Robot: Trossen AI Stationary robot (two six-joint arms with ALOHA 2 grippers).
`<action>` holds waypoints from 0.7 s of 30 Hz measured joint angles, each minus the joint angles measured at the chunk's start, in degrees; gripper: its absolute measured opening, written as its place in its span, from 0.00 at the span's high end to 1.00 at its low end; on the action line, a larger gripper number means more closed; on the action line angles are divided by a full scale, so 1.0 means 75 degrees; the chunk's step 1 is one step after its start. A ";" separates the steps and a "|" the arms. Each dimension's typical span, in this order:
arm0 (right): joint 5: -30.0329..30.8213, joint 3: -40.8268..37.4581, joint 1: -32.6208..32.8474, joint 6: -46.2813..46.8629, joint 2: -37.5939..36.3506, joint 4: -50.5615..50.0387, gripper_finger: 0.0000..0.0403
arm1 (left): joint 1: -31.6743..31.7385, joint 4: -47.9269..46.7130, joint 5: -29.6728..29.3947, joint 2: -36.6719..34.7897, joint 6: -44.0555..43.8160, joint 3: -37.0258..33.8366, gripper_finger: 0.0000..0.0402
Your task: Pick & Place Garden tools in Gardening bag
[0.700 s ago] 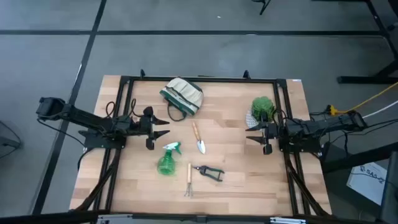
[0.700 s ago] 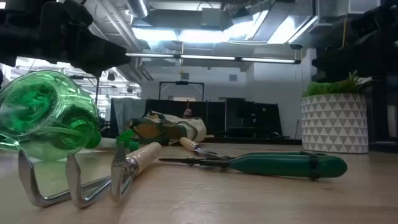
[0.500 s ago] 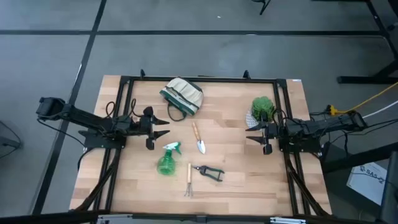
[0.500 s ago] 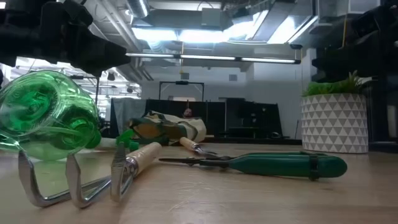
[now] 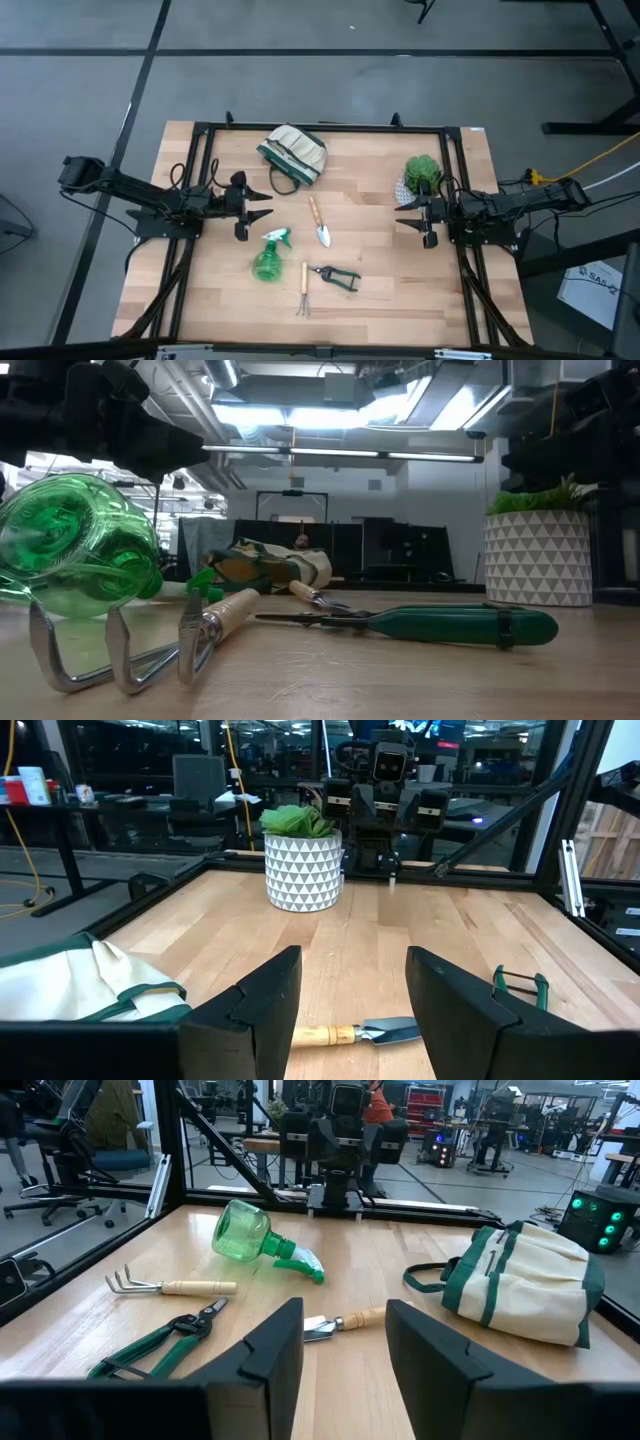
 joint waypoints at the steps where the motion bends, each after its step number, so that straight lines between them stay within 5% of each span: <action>1: 0.0000 0.0000 0.0001 -0.0001 -0.0001 -0.0001 0.64 | -0.0001 -0.0003 0.0000 0.0000 0.0000 0.0000 0.56; 21: 0.0065 0.0000 -0.0004 -0.0001 0.0000 0.0022 0.64 | -0.0001 -0.0002 -0.0001 0.0000 0.0000 0.0000 0.56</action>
